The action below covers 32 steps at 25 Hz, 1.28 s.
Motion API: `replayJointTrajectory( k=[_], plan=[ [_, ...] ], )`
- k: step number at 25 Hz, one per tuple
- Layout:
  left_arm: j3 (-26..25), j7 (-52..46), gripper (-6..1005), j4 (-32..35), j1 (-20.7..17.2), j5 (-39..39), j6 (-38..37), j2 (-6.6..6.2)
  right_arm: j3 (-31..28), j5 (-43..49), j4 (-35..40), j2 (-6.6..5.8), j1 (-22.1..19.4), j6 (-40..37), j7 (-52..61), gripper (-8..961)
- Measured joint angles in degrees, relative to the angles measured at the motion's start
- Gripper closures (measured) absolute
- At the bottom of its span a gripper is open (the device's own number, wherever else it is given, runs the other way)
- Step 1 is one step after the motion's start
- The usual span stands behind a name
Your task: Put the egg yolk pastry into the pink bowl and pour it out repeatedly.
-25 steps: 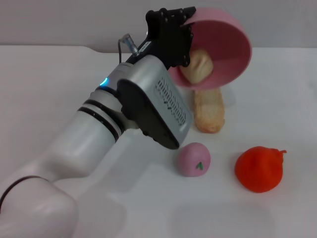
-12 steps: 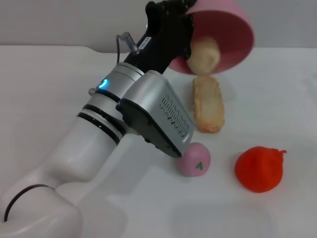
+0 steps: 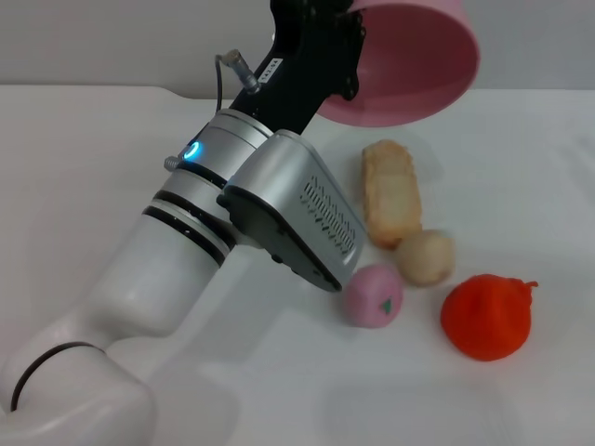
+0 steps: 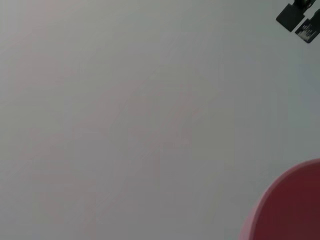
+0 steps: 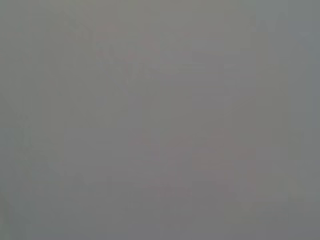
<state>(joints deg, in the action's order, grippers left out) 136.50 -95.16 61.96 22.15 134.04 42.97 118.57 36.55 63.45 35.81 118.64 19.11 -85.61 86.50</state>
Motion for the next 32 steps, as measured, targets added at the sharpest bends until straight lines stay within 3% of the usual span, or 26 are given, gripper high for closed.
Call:
replayJointTrajectory(
  k=[5,8,15,20,21,25,28,32],
  plan=[
    [-0.7,-1.1,956,0.1,0.0,-0.4,-0.7,0.01,0.3,0.0,-0.8,0.01,0.6,-0.1,-0.1,399],
    [-2.7,-3.7,956,1.4,0.2,-2.1,-5.1,0.02,0.6,0.1,-0.9,-0.04,1.0,-0.4,-0.1,399],
    [-17.6,-7.4,955,7.8,2.7,-13.6,-33.7,-0.08,3.9,0.6,-0.5,-0.13,1.4,-1.9,-2.9,399],
    [-33.8,-12.5,955,6.4,8.3,-21.9,-58.1,-0.24,6.4,1.4,1.2,-0.14,1.3,-8.2,-8.3,399],
    [-41.7,-17.4,955,2.0,13.0,-21.6,-69.0,-0.48,6.7,1.6,1.7,-0.1,1.3,-10.1,-9.2,399],
    [-47.4,-21.0,956,-2.3,17.1,-19.8,-75.6,-0.68,8.9,2.1,5.7,-0.11,1.2,-17.9,-12.4,399],
    [-55.0,-29.9,956,-6.9,22.8,-10.3,-84.4,-0.78,11.7,4.8,14.7,-0.12,0.6,-21.1,-11.1,399],
    [-57.6,-38.2,955,-6.7,25.0,-1.3,-89.5,-0.9,13.4,14.3,30.0,0.02,0.8,-22.1,-2.0,399]
  ],
)
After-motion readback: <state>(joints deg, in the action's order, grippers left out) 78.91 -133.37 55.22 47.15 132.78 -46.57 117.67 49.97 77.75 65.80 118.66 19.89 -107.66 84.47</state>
